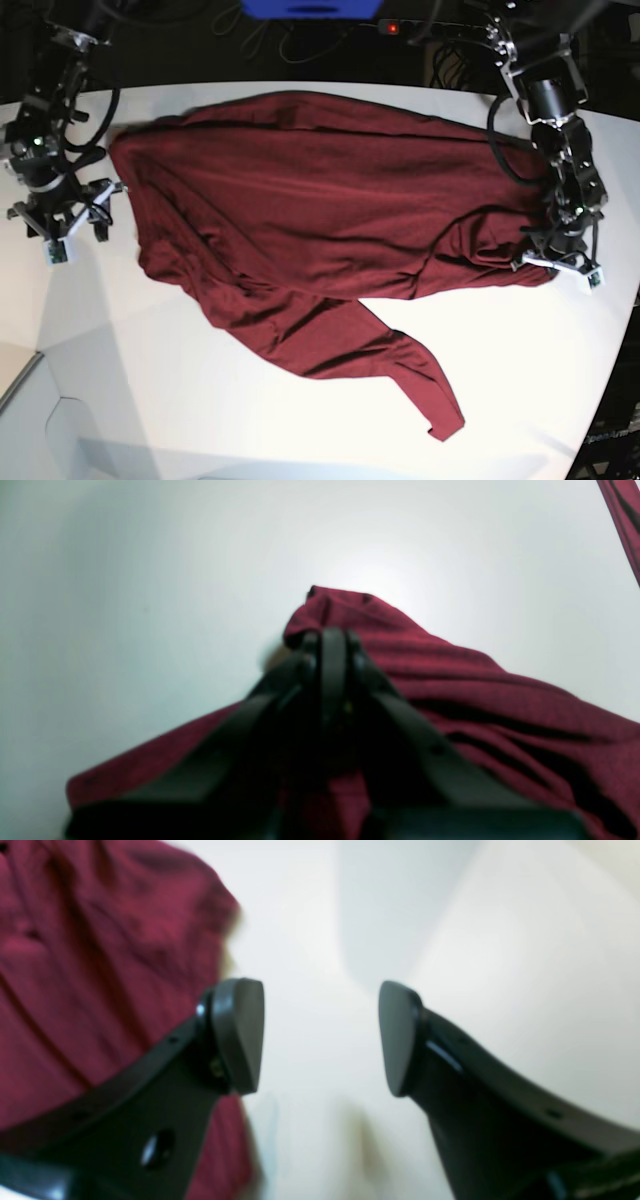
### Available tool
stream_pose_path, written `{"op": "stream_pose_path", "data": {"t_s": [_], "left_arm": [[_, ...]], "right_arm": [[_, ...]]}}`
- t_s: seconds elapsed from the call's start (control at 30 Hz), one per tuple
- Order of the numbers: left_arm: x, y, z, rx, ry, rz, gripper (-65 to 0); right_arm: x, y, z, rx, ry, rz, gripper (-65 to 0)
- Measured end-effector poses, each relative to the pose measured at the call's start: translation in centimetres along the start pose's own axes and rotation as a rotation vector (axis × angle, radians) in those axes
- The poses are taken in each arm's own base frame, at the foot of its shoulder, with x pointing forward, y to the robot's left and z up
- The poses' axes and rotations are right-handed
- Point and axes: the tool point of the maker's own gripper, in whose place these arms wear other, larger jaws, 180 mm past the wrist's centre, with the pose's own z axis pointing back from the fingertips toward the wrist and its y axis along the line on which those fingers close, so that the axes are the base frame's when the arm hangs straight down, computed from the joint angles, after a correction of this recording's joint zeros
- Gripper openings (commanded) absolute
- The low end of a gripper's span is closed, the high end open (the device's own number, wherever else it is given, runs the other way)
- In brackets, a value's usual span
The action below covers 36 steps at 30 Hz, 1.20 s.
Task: Layout the t-shirt on the table in an organized manner, then fold the t-shirt properly
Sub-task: 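Grasp the shirt edges with both grippers and lift the shirt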
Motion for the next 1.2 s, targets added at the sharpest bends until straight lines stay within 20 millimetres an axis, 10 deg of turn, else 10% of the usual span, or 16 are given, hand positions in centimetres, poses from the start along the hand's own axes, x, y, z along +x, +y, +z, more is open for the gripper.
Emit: {"op": "stream_pose_path", "data": {"t_s": [0.27, 0.87, 1.2], "left_arm": [[0.0, 0.2, 0.0, 0.004, 0.002, -0.002, -64.7], [-0.9, 1.1, 0.3, 0.018, 0.021, -0.013, -64.7], [-0.1, 2.0, 0.4, 0.032, 0.011, -0.023, -64.7]], "right_arm": [[0.9, 1.0, -5.2, 0.088, 0.069, -0.08, -23.9], [1.6, 4.3, -9.7, 0.217, 0.116, -0.166, -24.6], [0.3, 4.3, -10.6, 0.234, 0.093, -0.212, -65.0]]}}
